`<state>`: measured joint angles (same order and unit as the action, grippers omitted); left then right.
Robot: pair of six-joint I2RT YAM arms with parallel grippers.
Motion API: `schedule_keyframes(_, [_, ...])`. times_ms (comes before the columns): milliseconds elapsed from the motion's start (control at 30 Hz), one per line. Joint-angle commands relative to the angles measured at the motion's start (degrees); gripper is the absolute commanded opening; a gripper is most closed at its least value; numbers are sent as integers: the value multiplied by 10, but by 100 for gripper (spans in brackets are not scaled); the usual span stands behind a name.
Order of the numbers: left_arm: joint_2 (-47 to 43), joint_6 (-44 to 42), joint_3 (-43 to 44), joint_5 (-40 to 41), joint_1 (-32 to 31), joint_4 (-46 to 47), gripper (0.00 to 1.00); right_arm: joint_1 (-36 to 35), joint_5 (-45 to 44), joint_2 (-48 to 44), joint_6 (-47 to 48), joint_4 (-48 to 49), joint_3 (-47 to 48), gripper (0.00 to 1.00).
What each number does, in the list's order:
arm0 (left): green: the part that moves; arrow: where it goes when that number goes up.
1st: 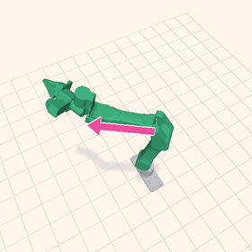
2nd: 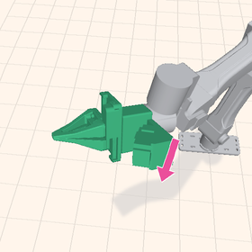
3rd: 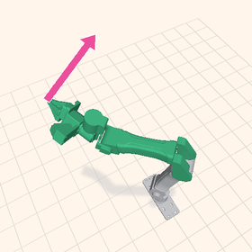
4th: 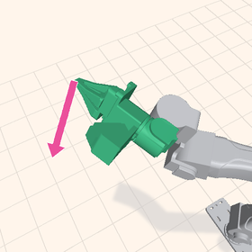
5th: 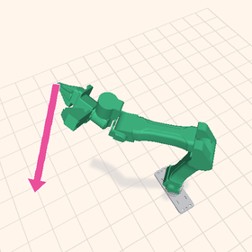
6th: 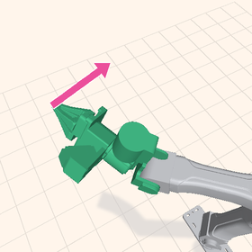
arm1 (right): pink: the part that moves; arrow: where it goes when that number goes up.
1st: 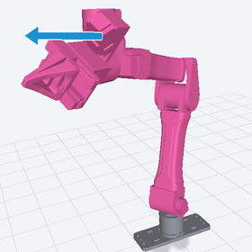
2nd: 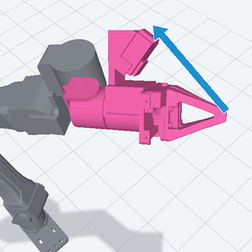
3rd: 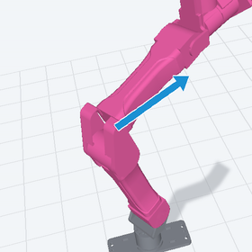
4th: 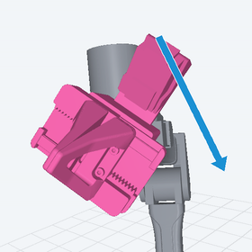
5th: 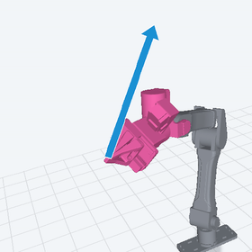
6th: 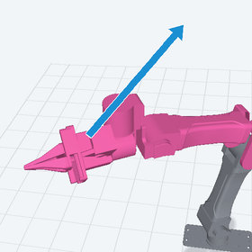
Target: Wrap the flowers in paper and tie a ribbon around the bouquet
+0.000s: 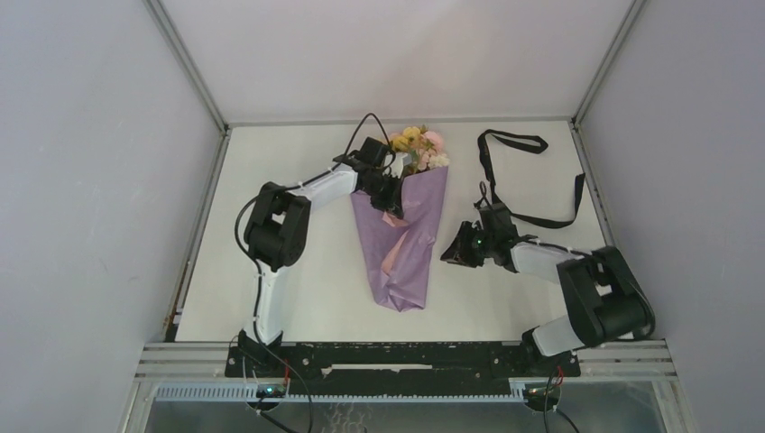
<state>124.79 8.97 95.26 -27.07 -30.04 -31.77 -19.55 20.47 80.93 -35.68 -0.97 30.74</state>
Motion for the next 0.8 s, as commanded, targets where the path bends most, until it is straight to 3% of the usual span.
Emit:
schedule_keyframes(0, [-66, -4, 0, 1, -18, 16, 0, 6, 80, 73, 18, 85, 39, 35])
schedule_keyframes(100, [-86, 5, 5, -8, -28, 13, 0, 5, 99, 139, 15, 110, 64, 33])
schedule_keyframes(233, [-115, 13, 13, -19, -52, 8, 0, -1, 113, 191, 19, 119, 103, 13])
schedule_keyframes(333, [-128, 13, 22, -33, -76, 4, 0, -11, 115, 207, 25, 109, 127, 6])
schedule_keyframes(533, [-78, 11, 72, -7, -91, -5, 0, -23, 119, 193, 33, 92, 141, 4])
schedule_keyframes(767, [6, -6, 113, 41, -88, -11, 0, -20, 87, 115, 37, 42, 116, 7])
